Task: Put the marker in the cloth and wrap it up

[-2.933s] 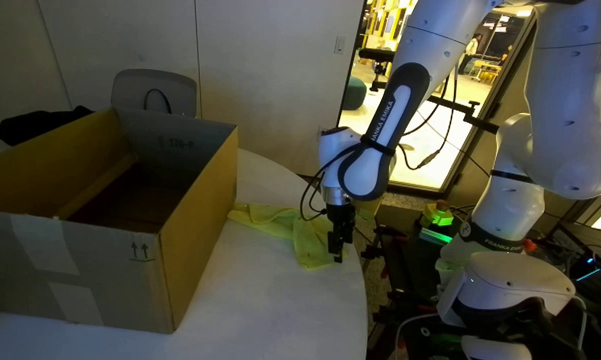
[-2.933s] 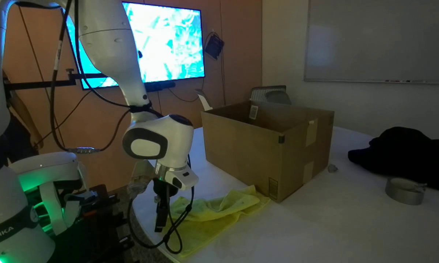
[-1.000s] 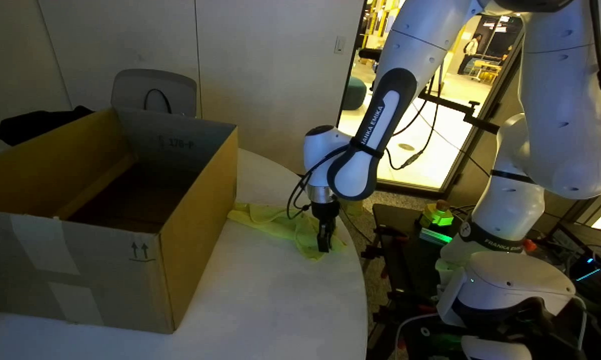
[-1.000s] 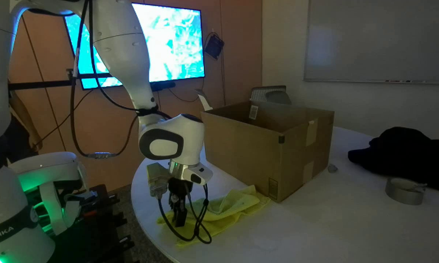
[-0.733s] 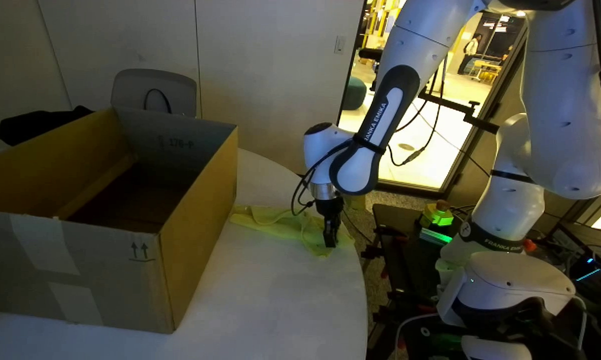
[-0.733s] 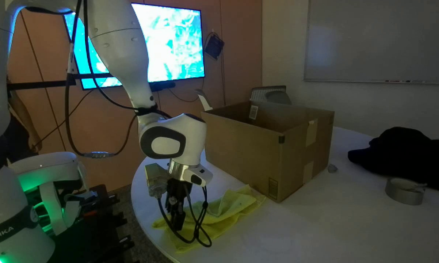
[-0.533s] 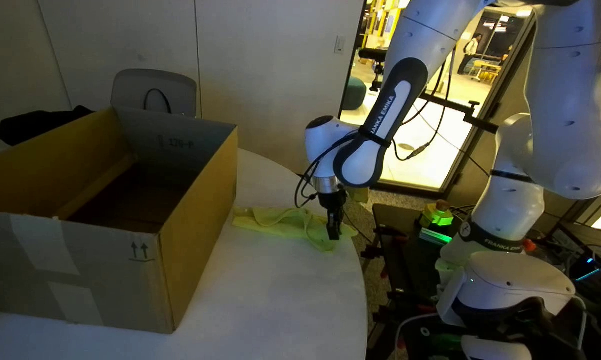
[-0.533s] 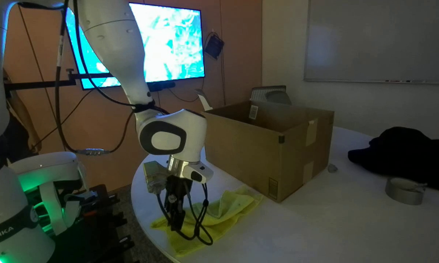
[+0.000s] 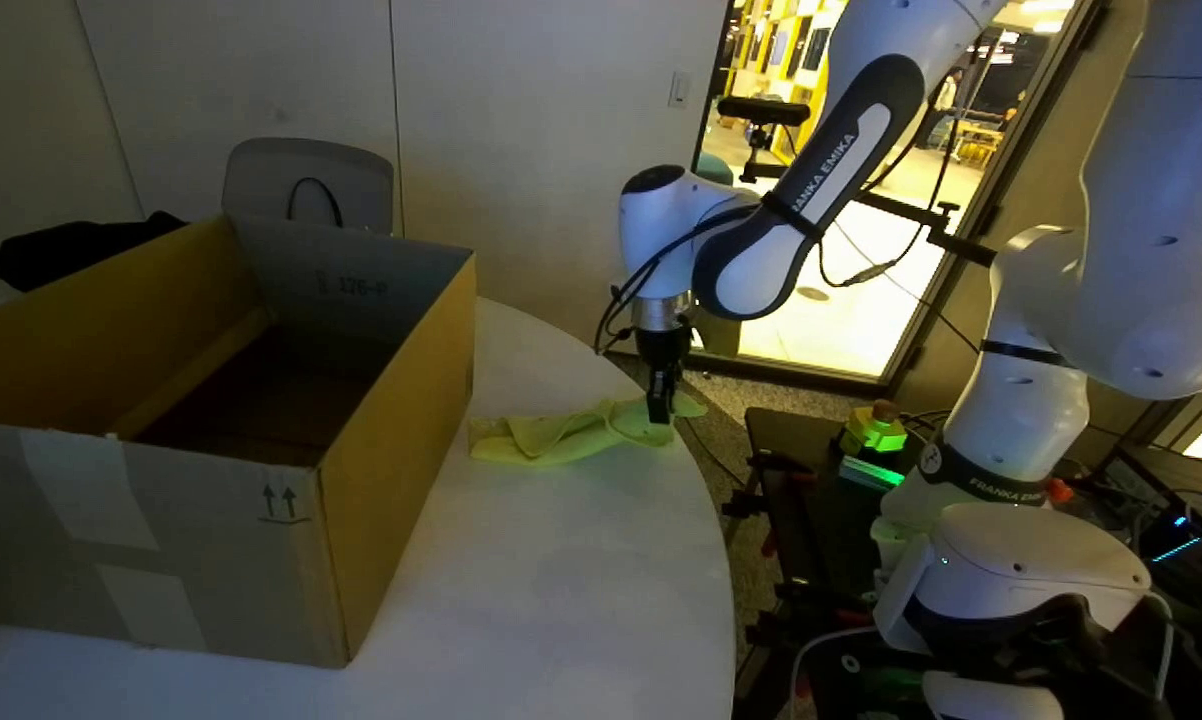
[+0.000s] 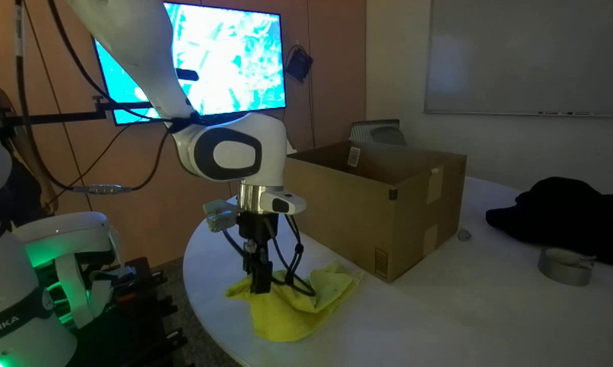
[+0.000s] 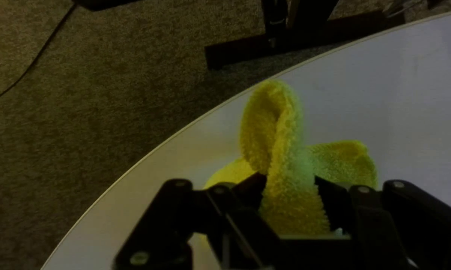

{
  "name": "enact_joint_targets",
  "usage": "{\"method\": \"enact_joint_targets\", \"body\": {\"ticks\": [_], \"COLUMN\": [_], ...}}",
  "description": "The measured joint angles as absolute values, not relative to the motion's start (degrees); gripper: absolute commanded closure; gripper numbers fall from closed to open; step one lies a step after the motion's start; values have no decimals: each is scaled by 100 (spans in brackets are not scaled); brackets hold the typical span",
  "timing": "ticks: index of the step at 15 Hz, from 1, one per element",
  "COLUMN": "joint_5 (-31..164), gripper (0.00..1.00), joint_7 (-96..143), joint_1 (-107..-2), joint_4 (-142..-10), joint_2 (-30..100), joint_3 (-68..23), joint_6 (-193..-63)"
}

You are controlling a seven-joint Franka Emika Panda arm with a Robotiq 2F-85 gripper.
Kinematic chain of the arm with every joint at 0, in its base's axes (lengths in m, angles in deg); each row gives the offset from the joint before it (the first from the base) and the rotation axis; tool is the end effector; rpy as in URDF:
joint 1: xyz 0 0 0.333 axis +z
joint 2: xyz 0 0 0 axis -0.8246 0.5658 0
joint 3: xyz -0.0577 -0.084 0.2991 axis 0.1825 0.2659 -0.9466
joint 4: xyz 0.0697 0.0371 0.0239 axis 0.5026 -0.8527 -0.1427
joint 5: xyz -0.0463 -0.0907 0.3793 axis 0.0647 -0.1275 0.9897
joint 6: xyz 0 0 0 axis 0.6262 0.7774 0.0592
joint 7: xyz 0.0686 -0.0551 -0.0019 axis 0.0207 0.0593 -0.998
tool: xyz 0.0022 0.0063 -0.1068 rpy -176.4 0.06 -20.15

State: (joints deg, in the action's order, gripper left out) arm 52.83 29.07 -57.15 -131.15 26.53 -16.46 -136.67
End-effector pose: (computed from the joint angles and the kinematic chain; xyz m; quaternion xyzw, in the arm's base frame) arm 0.4139 -0.0842 0.1978 0.9884 -0.0672 -0.1079 0.0831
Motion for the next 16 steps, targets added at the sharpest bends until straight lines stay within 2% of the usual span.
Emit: {"method": "enact_joint_targets", "body": {"ticks": [7, 16], "joint_5": [5531, 6613], "gripper": [97, 97], "joint_7": [3244, 3878], "joint_1": [-5722, -5589], "joint_4": [-12982, -12503], "joint_2": [2140, 2945], "joint_3": [-1832, -2273], "joint_6": [-14409, -15795]}}
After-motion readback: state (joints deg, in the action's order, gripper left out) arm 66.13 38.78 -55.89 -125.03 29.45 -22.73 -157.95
